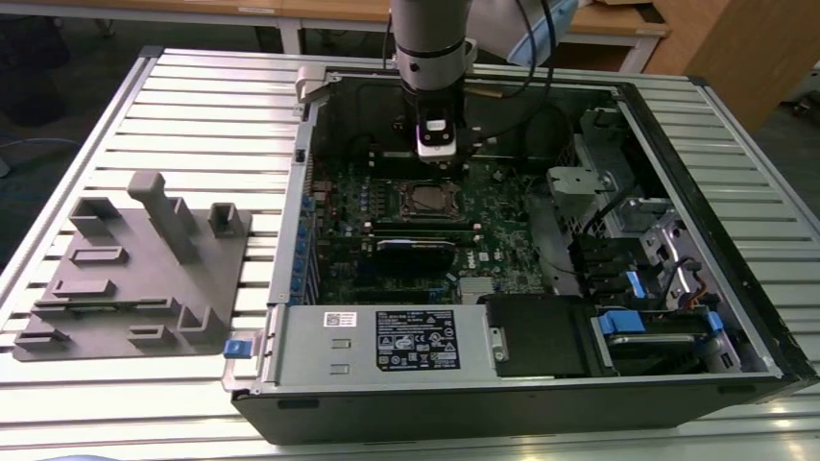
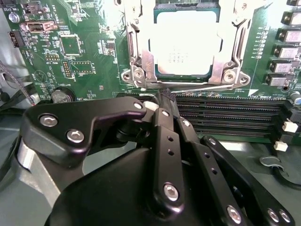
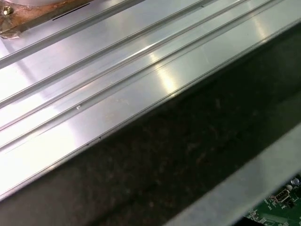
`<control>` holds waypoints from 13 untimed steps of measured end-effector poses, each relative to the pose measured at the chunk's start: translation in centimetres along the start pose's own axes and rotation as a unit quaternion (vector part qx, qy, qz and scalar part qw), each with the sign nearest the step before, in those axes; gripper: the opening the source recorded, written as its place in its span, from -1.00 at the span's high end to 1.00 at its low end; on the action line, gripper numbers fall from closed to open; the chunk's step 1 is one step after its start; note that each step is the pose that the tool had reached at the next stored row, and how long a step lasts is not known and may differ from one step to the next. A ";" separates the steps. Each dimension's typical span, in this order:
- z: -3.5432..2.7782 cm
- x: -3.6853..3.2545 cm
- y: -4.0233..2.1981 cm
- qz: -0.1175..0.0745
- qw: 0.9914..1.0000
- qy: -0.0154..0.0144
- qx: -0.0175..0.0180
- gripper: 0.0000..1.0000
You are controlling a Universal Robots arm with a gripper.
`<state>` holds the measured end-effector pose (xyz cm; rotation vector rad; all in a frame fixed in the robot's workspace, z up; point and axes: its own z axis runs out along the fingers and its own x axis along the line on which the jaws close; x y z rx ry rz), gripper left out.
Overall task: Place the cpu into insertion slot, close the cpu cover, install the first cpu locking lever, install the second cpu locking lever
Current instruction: 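Install the first cpu locking lever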
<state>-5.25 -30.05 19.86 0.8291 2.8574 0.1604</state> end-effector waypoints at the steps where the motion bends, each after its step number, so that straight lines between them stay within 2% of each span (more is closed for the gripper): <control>1: 0.00 0.00 0.00 0.000 1.000 0.000 0.000 0.79; 3: 0.01 0.00 0.00 0.000 1.000 -0.001 0.002 0.79; 5: 0.01 -0.01 -0.03 -0.001 1.000 -0.003 0.005 0.79; 7: 0.01 -0.03 -0.04 -0.002 1.000 -0.006 0.010 0.79; 11: 0.08 -0.02 -0.05 -0.005 1.000 -0.015 0.023 0.79; 13: 0.14 -0.01 -0.07 -0.006 0.999 -0.017 0.026 0.79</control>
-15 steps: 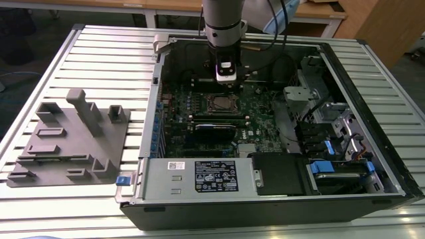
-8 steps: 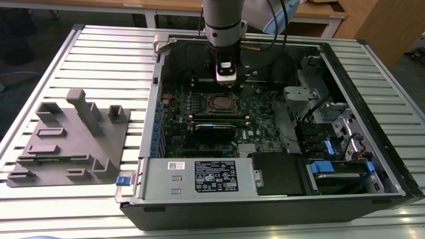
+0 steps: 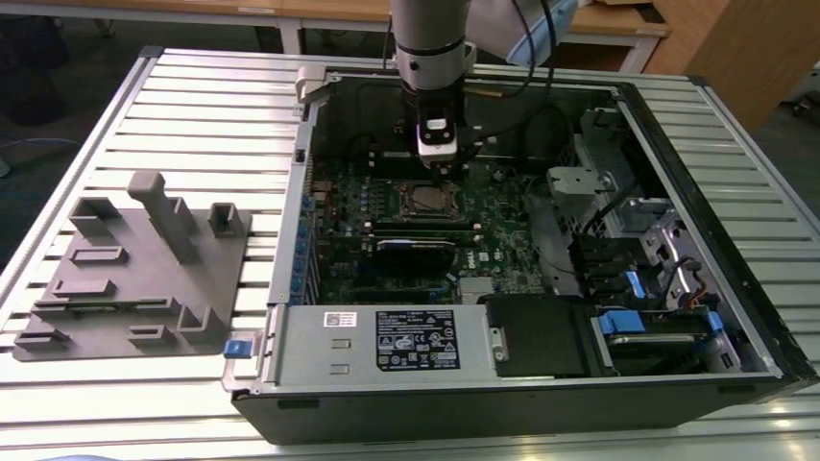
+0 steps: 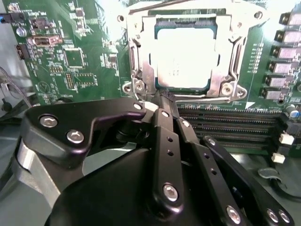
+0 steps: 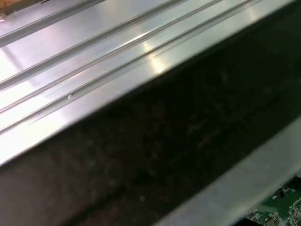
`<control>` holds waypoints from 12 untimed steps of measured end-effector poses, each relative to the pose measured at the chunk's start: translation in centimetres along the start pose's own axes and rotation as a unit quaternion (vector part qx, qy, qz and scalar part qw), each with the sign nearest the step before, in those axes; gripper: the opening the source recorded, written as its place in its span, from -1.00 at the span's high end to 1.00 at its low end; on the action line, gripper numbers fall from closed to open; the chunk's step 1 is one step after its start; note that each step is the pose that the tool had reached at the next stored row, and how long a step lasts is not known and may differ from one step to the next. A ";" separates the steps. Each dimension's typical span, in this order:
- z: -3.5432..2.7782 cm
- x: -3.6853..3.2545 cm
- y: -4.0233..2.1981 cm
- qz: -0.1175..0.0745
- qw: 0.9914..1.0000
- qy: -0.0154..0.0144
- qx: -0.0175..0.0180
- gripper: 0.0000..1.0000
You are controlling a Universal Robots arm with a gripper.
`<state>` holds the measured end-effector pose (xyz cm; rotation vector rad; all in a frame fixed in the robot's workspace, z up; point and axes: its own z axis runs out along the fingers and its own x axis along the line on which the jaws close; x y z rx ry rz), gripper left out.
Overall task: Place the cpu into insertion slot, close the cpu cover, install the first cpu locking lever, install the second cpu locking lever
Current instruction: 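Install the first cpu locking lever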
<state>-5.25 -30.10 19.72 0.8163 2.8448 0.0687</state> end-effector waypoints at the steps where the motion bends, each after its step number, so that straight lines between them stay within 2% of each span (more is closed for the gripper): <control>1: 0.03 0.00 -0.01 0.000 1.000 -0.001 0.001 0.79; 3: 0.07 0.01 -0.01 -0.001 1.000 -0.002 0.002 0.79; 12: 0.20 0.04 0.17 0.000 1.000 -0.002 0.002 0.79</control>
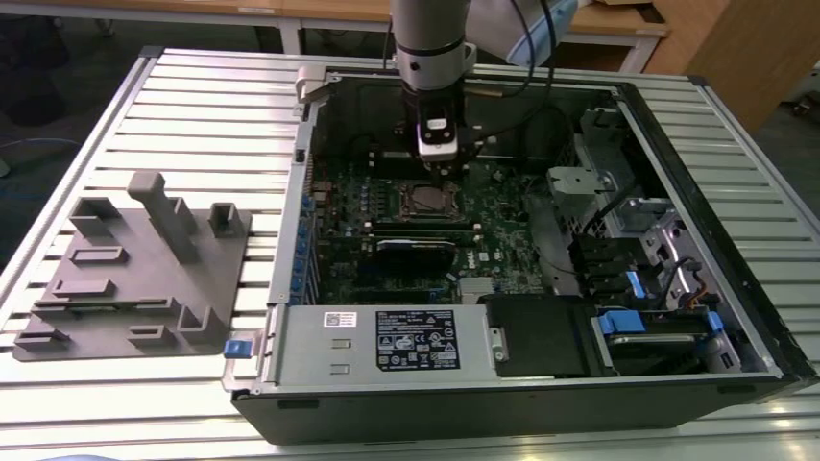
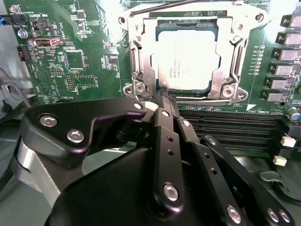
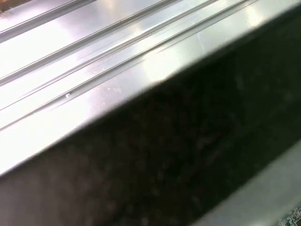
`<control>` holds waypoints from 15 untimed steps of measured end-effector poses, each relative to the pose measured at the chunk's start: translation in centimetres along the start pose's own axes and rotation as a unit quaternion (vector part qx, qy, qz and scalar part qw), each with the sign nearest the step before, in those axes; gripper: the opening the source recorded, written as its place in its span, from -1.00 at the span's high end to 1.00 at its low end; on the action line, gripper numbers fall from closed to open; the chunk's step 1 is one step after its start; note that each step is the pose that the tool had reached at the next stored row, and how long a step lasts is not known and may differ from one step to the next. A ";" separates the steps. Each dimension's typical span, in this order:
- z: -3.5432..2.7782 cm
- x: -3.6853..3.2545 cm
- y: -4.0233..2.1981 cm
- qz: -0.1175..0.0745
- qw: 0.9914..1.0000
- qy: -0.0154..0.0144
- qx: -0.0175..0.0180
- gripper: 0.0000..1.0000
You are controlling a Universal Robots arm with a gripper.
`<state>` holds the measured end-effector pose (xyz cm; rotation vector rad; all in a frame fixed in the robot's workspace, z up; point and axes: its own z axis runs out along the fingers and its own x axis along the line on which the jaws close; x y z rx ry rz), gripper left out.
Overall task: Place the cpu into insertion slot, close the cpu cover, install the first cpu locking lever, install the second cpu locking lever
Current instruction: 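Install the first cpu locking lever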
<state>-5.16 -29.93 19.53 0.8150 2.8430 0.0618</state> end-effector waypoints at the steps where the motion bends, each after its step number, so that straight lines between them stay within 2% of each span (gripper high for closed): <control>1: 0.02 -0.01 0.08 0.000 1.000 0.000 0.000 0.79; 15: 0.09 0.17 0.97 0.000 1.000 0.000 0.001 0.79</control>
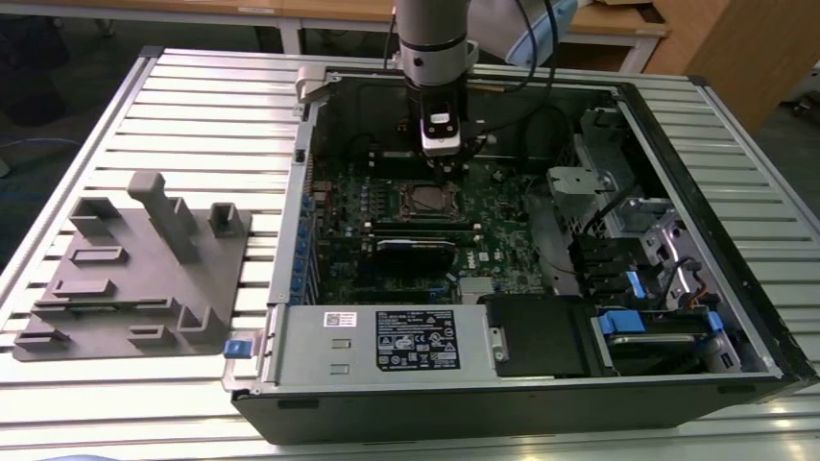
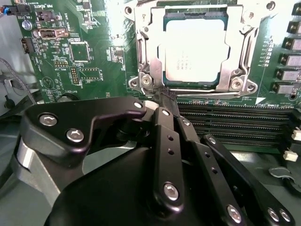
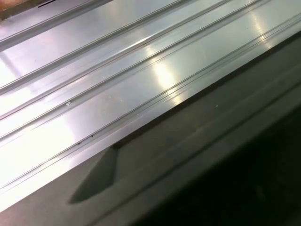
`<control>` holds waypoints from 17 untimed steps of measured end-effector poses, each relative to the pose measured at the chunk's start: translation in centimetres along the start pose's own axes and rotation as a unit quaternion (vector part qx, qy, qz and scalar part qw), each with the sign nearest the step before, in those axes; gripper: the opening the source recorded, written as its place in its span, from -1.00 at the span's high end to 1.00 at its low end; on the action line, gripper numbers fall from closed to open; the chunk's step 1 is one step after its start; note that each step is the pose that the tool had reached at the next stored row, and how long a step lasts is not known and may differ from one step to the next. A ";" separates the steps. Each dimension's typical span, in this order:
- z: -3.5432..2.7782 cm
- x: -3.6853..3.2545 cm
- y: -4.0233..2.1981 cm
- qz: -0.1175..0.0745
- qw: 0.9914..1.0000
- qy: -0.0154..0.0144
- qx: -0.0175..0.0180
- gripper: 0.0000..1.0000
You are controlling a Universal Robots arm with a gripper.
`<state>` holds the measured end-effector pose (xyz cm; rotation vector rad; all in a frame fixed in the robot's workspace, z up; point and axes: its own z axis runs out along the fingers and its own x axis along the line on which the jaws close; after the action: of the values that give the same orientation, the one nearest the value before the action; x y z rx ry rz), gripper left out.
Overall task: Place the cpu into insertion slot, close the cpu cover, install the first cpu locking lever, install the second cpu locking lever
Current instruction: 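Install the first cpu locking lever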
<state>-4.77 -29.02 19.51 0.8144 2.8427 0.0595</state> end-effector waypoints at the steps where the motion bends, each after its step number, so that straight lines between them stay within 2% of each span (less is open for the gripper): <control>1: 0.00 0.00 0.01 0.000 1.000 0.000 0.000 0.79; 17: 0.02 -0.18 0.20 0.000 1.000 0.000 0.001 0.79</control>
<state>-4.51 -28.95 19.54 0.8143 2.8433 0.0576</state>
